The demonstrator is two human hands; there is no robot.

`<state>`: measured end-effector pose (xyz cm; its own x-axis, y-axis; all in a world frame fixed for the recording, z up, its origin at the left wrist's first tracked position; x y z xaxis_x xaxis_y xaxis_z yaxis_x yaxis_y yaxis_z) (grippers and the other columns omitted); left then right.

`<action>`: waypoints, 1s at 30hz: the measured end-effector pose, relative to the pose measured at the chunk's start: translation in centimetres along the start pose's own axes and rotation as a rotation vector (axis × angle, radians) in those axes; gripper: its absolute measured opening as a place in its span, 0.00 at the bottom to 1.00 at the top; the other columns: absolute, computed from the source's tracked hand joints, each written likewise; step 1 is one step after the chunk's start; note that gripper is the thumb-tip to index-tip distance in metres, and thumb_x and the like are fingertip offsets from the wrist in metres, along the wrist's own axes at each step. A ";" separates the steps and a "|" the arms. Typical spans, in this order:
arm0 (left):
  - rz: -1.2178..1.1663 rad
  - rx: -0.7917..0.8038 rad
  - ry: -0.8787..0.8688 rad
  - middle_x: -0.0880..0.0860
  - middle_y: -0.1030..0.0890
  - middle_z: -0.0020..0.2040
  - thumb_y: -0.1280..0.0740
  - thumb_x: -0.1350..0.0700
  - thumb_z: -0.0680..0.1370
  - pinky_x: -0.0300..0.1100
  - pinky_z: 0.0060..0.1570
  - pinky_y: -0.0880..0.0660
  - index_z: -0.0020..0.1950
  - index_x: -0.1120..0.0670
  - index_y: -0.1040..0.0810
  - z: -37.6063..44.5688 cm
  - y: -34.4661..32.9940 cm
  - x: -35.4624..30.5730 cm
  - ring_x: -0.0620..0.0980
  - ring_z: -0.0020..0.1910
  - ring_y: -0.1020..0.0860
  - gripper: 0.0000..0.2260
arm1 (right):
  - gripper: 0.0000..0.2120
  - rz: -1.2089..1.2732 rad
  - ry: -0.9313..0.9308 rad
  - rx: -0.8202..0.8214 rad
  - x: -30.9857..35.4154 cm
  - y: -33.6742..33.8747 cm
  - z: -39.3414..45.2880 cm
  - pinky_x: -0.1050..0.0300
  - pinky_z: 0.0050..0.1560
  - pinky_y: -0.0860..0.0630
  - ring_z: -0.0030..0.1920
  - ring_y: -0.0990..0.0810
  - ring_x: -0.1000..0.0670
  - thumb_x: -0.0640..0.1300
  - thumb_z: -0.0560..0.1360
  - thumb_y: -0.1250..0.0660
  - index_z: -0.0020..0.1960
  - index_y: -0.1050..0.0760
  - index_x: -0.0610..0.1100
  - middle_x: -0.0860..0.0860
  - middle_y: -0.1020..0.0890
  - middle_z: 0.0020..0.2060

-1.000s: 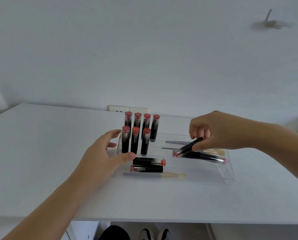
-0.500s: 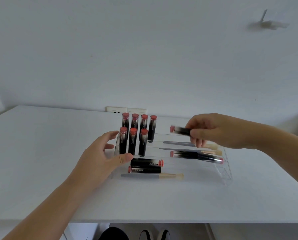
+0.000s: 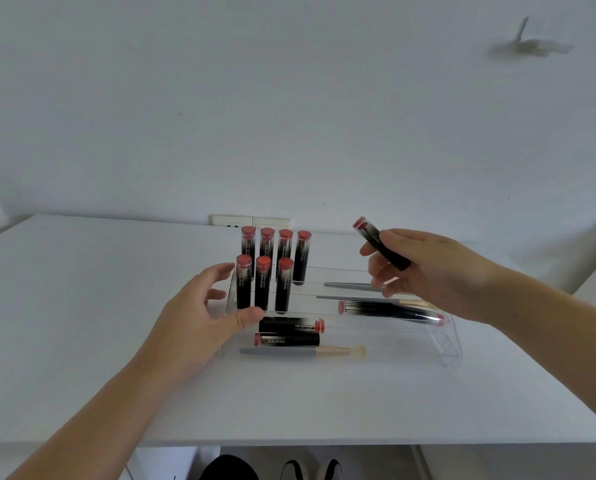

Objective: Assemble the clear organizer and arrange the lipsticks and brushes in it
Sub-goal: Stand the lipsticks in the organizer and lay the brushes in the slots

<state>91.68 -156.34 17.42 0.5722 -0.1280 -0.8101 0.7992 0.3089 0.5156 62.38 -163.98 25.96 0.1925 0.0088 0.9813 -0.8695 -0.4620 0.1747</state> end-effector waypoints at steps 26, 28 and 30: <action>0.015 -0.002 -0.004 0.37 0.27 0.71 0.30 0.29 0.63 0.43 0.58 0.28 0.76 0.42 0.32 -0.1 0.1 -0.2 0.41 0.63 0.24 0.44 | 0.01 -0.522 0.327 -0.202 0.7 -4.7 -0.1 0.72 0.35 0.29 0.31 0.24 0.62 0.50 0.75 0.27 0.45 0.16 0.56 0.62 0.16 0.35; 0.012 -0.001 -0.003 0.37 0.27 0.71 0.30 0.29 0.62 0.43 0.59 0.28 0.76 0.43 0.32 -0.1 0.1 -0.2 0.42 0.63 0.24 0.44 | 0.03 -0.506 0.332 -0.202 0.6 -5.4 0.0 0.69 0.33 0.26 0.30 0.23 0.62 0.47 0.74 0.26 0.47 0.17 0.55 0.60 0.15 0.36; 0.006 0.001 0.003 0.37 0.27 0.70 0.30 0.30 0.62 0.43 0.58 0.28 0.76 0.43 0.32 0.0 0.1 -0.2 0.41 0.62 0.24 0.44 | 0.06 -0.490 0.340 -0.205 0.5 -6.1 0.2 0.64 0.32 0.22 0.30 0.22 0.61 0.45 0.73 0.26 0.49 0.18 0.54 0.57 0.15 0.38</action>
<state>91.65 -156.25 17.60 0.5762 -0.1234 -0.8079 0.7961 0.3086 0.5206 67.85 -161.35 25.38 0.4648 0.4737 0.7481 -0.7927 -0.1537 0.5898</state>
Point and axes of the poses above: each hand's wrist, its own z-axis towards the middle knuckle, its own y-axis out of the back of the hand, x = y × z, the point moved 5 cm from there along z, towards the middle knuckle
